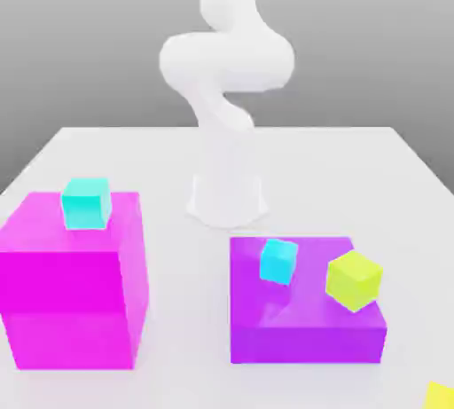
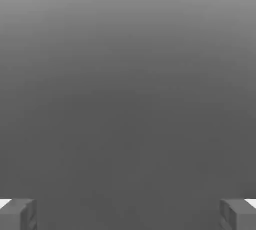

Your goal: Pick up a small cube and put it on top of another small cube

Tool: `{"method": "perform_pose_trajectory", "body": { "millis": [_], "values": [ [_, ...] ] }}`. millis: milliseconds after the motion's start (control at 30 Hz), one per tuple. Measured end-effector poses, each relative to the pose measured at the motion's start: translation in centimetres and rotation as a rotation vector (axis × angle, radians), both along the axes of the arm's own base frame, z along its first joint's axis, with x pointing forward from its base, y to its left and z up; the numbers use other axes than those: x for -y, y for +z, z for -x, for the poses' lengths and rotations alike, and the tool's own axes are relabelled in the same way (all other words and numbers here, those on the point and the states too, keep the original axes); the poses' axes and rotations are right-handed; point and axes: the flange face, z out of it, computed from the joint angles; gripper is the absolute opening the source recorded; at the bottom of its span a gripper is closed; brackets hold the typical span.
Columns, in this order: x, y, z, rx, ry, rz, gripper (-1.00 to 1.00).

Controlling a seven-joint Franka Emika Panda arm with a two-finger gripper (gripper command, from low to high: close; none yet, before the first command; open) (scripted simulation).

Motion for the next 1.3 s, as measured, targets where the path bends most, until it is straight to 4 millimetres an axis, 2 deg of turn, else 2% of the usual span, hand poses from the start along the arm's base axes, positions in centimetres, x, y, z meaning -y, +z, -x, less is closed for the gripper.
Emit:
{"method": "perform_pose_trajectory", "body": {
  "millis": [133, 267, 400, 533, 667, 833, 1033, 1167, 1200, 1300],
  "values": [
    [-2.5, -4.3, -4.9, -0.092, 0.116, 0.053, 0.0],
    [-5.4, -9.1, -9.0, -0.177, 0.23, 0.105, 0.0],
    [-8.7, -14.5, -12.3, -0.26, 0.348, 0.156, 0.0],
    [-12.1, -20.5, -14.7, -0.341, 0.469, 0.207, 0.0],
    [-16.3, -27.0, -16.0, -0.419, 0.605, 0.261, 0.0],
    [-20.0, -35.6, -16.8, -0.518, 0.75, 0.32, 0.0],
    [-24.4, -46.4, -15.4, -0.633, 0.94, 0.391, 0.0],
    [-25.3, -53.1, -14.9, -0.658, 0.984, 0.407, 0.0],
    [-25.3, -54.6, -14.8, -0.659, 0.986, 0.407, -1.0],
    [-25.3, -54.6, -14.8, -0.66, 0.986, 0.407, -1.0]
  ]
}}
